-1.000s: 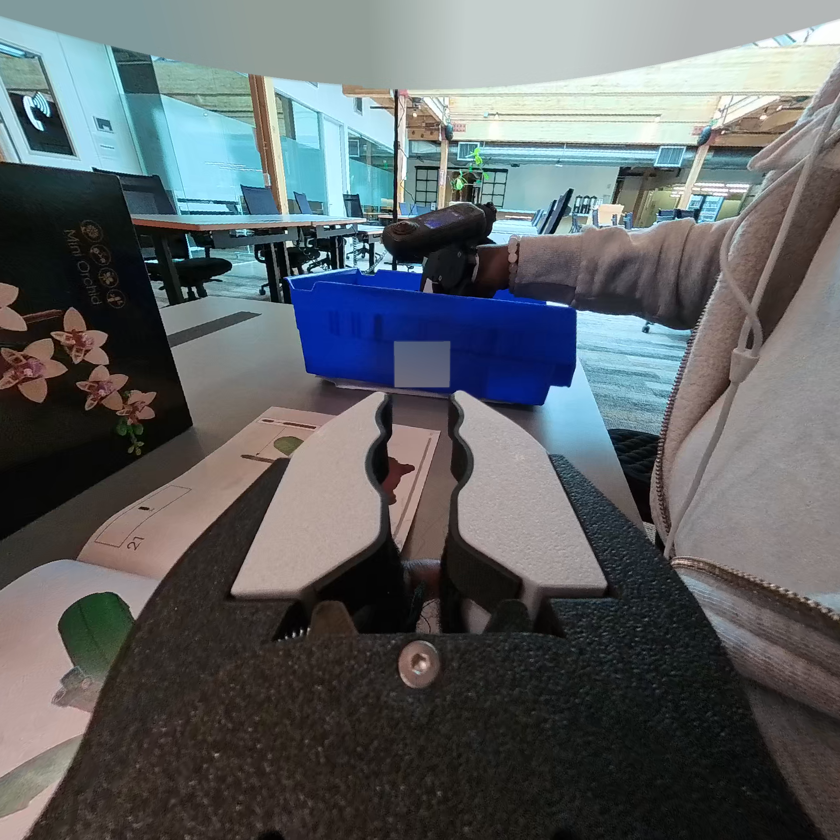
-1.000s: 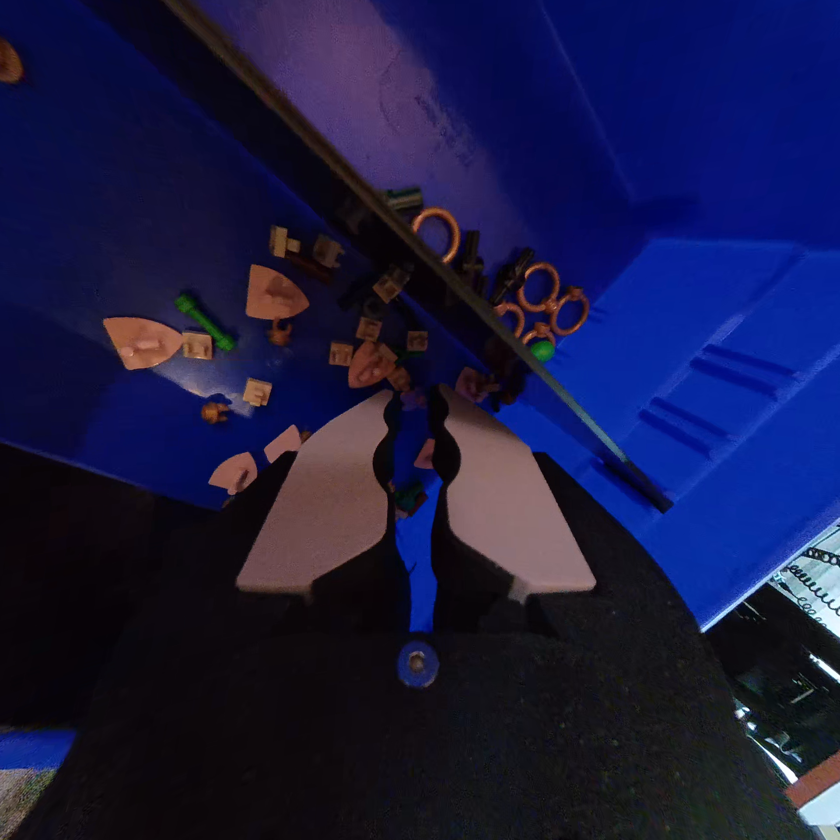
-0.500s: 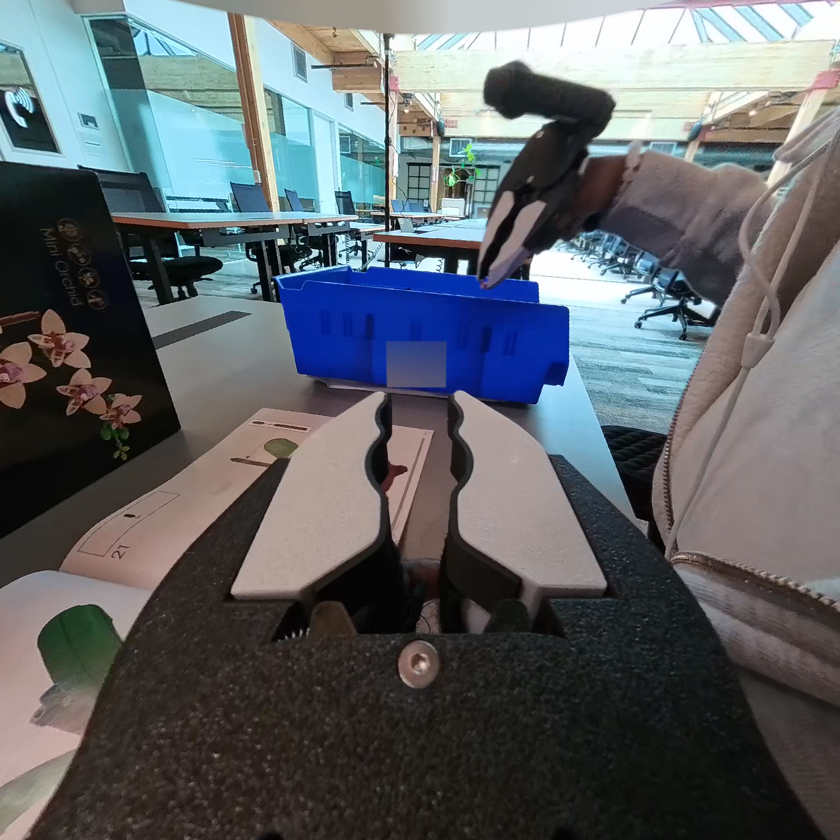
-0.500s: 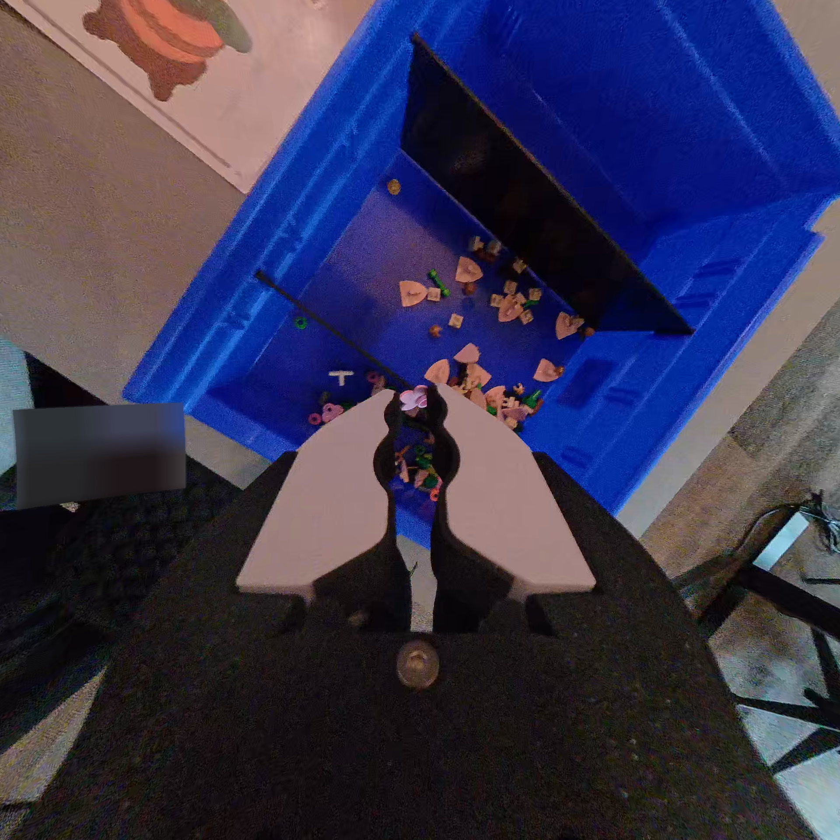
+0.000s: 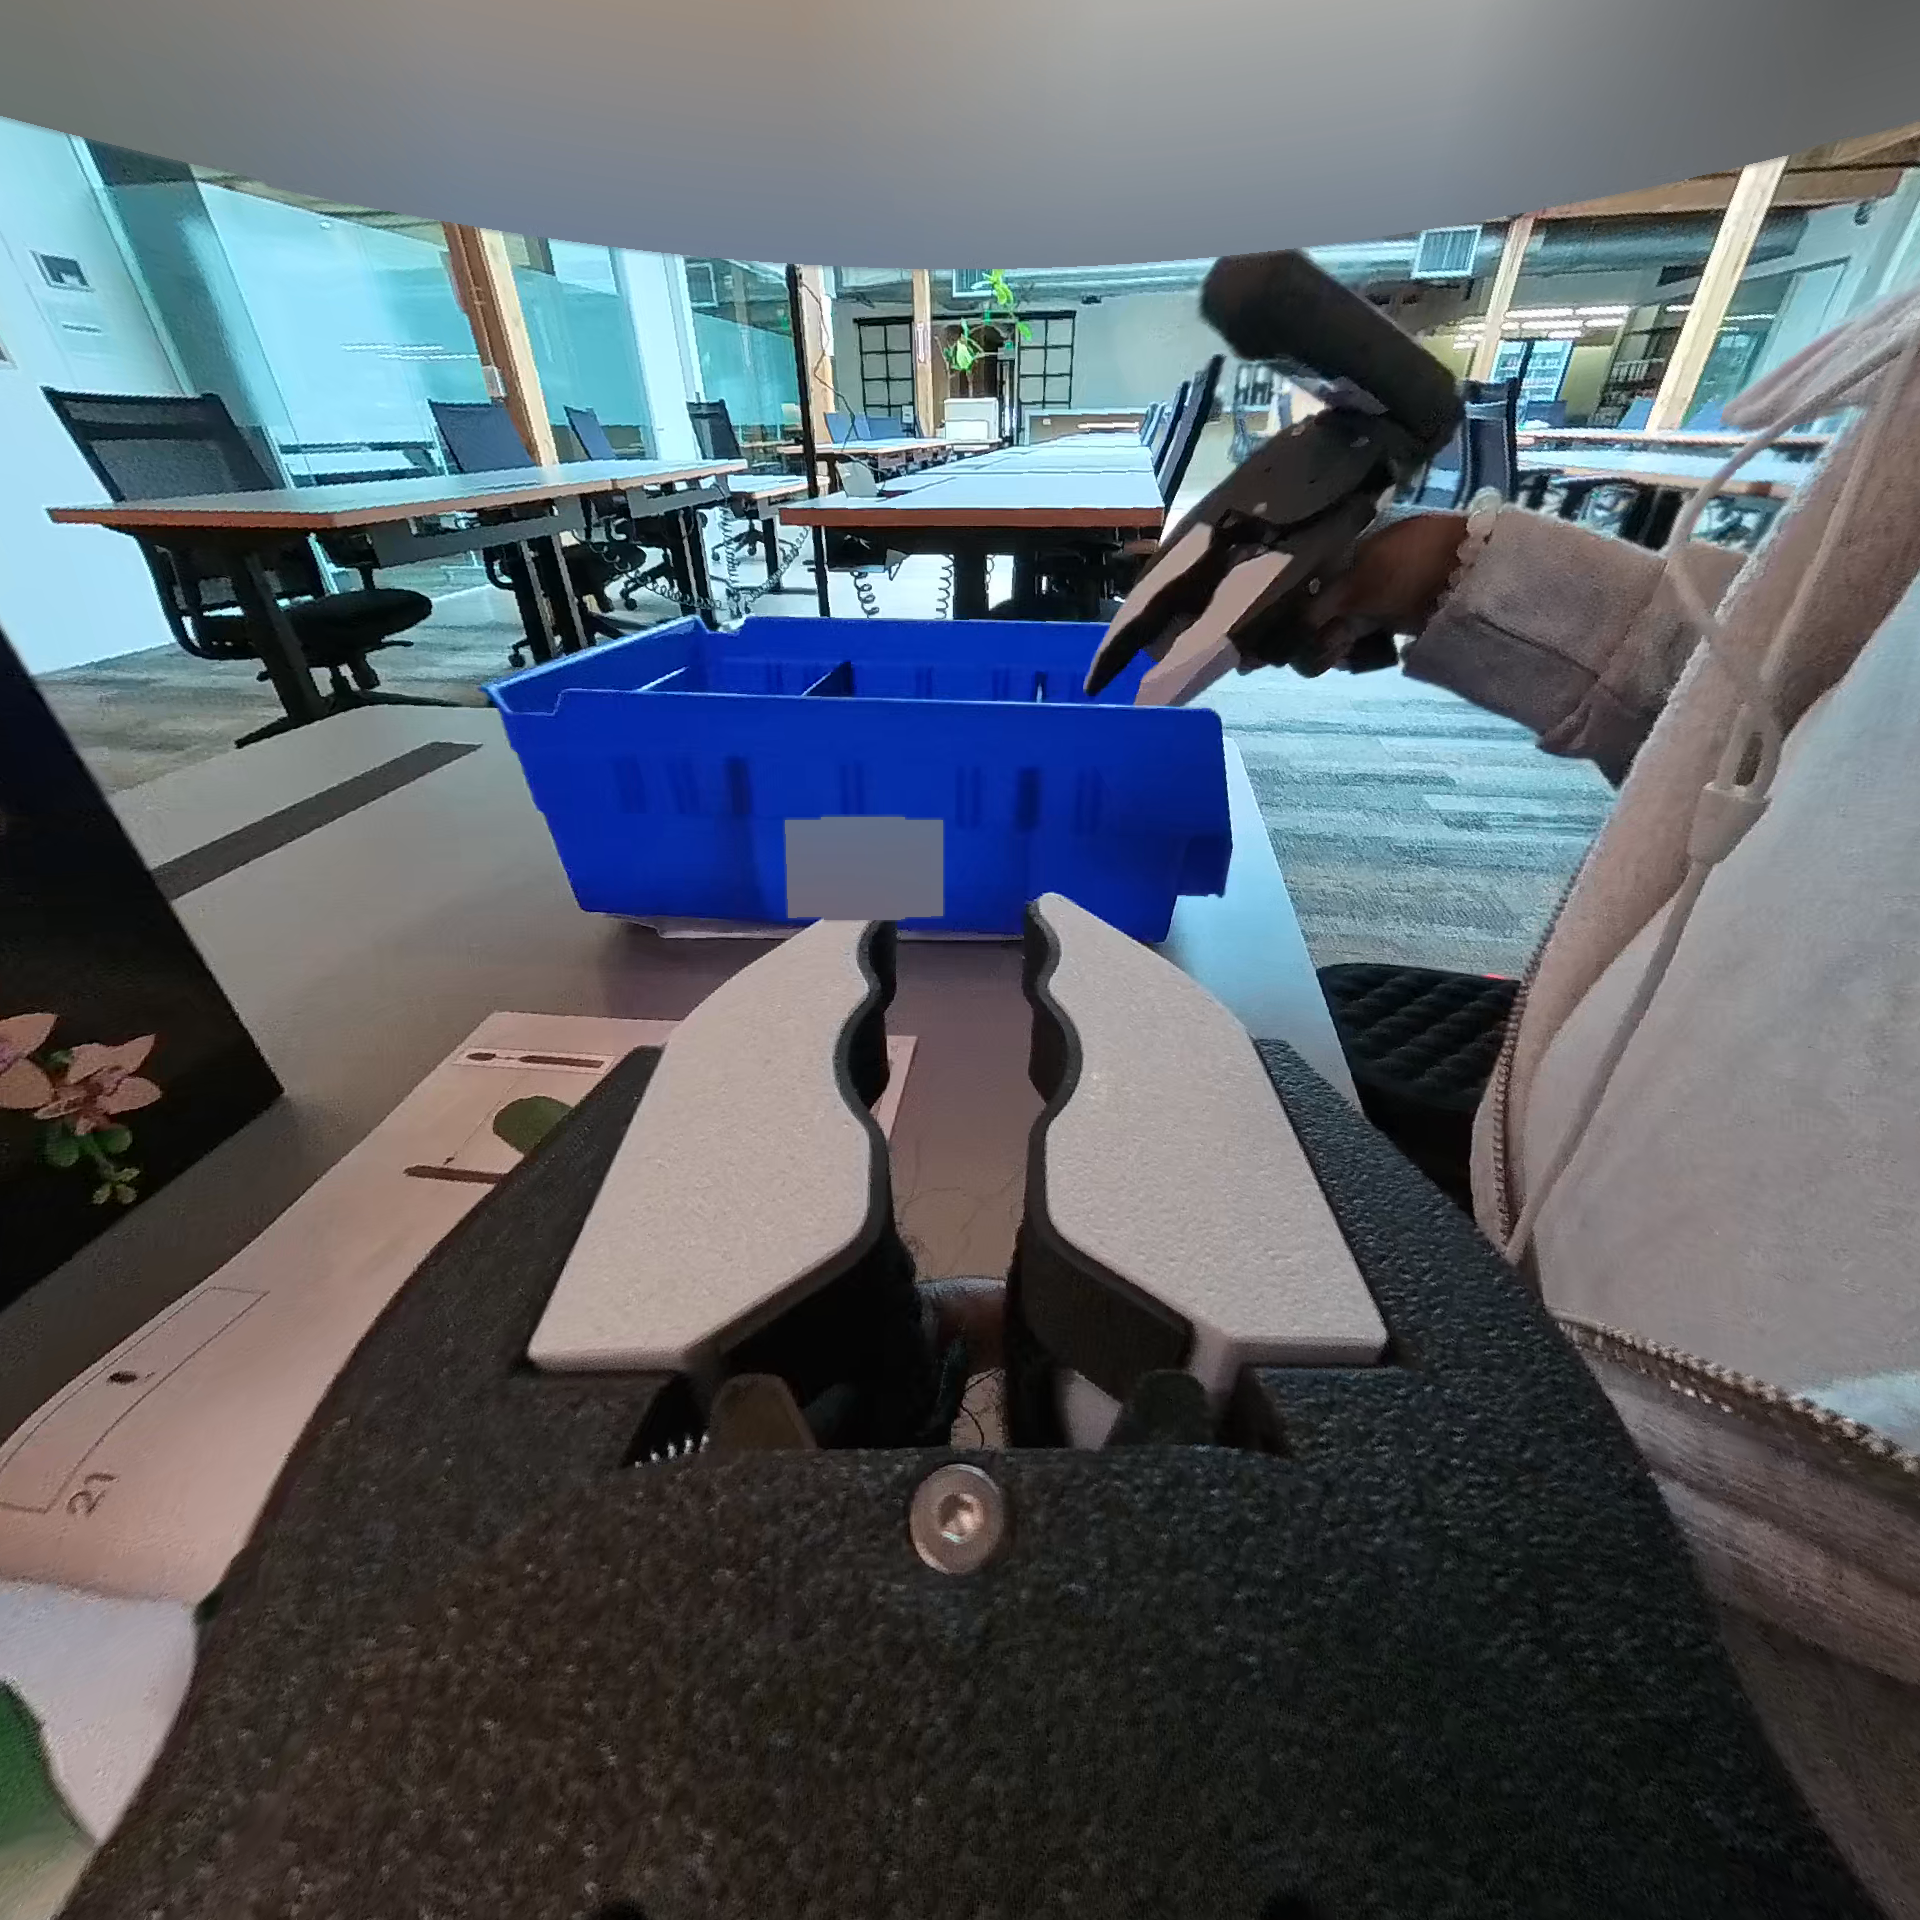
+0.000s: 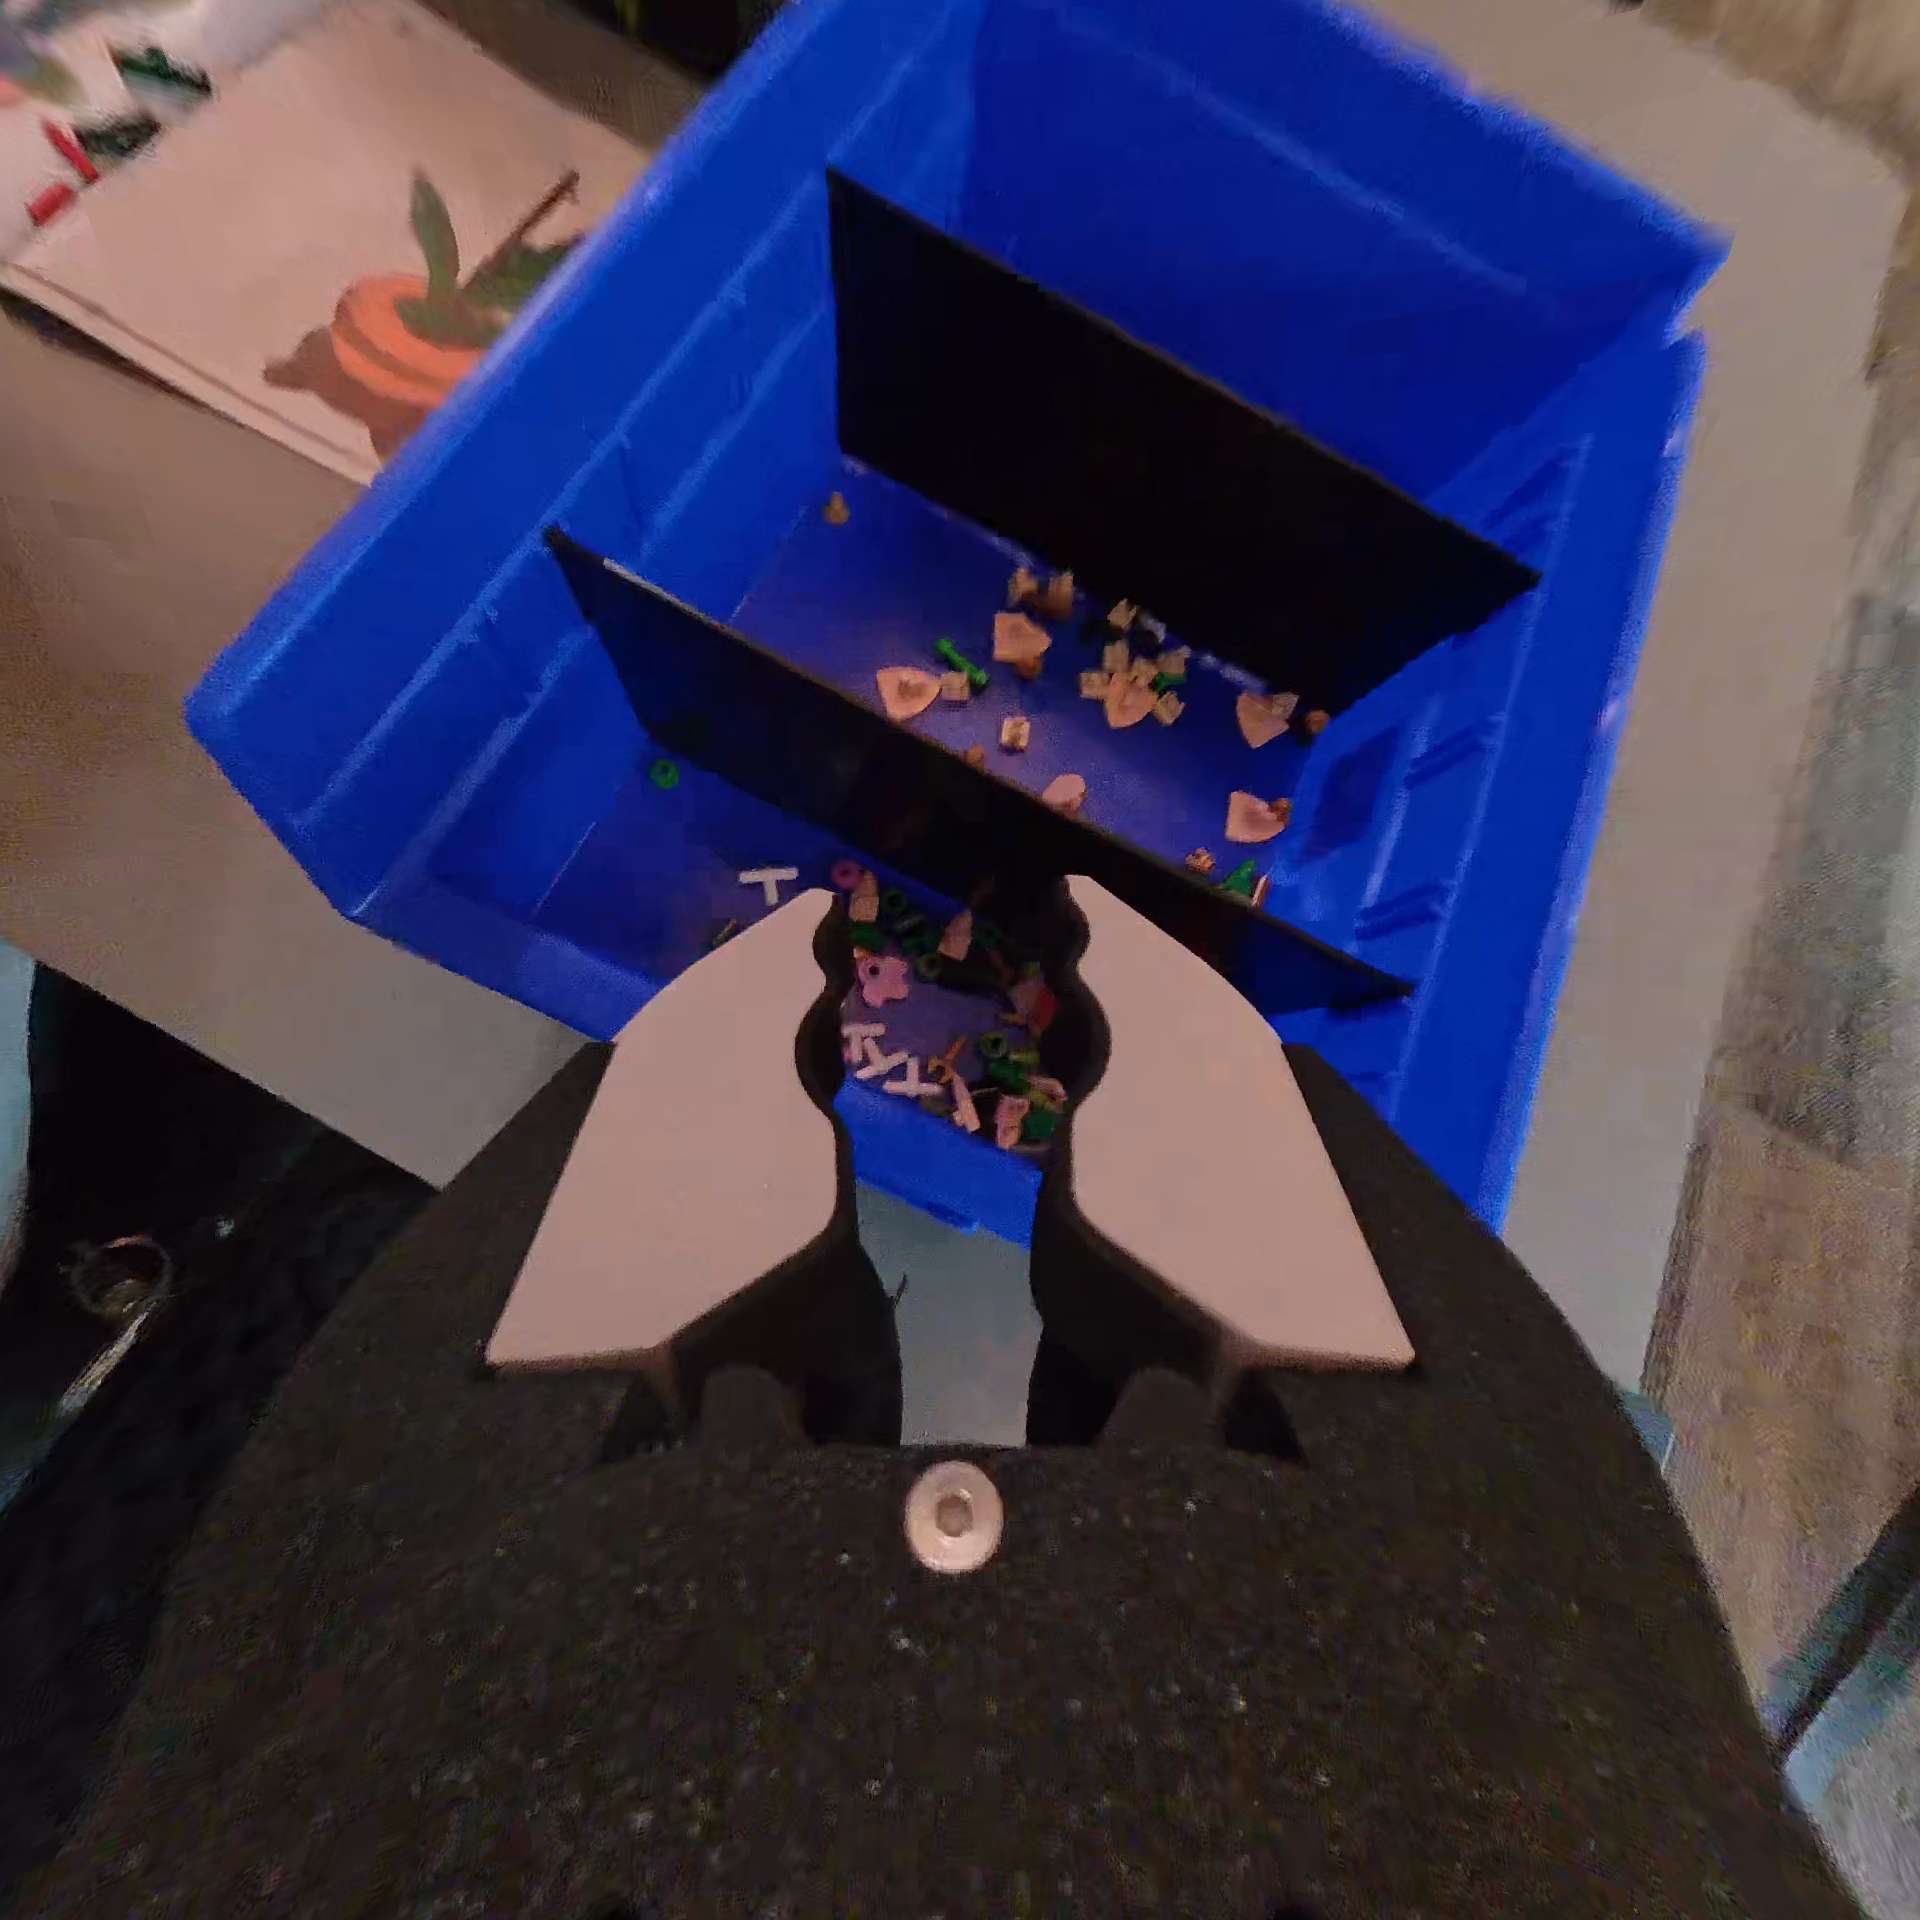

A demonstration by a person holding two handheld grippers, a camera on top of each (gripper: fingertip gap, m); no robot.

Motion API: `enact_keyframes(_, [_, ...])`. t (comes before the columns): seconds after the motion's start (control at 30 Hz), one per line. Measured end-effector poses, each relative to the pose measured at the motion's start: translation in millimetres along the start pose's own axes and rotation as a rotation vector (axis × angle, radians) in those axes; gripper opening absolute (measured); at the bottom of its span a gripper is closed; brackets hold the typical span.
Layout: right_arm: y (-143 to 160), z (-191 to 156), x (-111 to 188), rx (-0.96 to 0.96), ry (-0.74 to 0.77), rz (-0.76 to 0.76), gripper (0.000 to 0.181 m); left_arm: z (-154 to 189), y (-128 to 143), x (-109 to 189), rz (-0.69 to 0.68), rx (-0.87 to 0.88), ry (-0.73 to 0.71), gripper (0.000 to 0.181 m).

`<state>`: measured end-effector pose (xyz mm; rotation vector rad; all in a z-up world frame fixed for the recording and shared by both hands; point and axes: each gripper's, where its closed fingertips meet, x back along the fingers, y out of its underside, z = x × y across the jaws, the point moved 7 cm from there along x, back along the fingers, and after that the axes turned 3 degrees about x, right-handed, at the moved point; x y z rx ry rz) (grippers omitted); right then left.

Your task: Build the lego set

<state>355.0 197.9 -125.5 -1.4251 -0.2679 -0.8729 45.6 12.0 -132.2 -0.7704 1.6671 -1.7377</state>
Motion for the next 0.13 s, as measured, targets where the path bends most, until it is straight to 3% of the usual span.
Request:
enact_keyframes(0.07, [-6.0, 5.3, 14.5, 0.019, 0.066, 0.241, 0.035, 1.2, -0.8, -8.9, -0.002, 0.008, 0.005, 0.022])
enact_keyframes(0.13, [-11.8, 7.5, 34.9, 0.003, 0.132, 0.590, 0.035, 1.2, -2.4, -18.2, 0.019, 0.030, 0.000, 0.022])
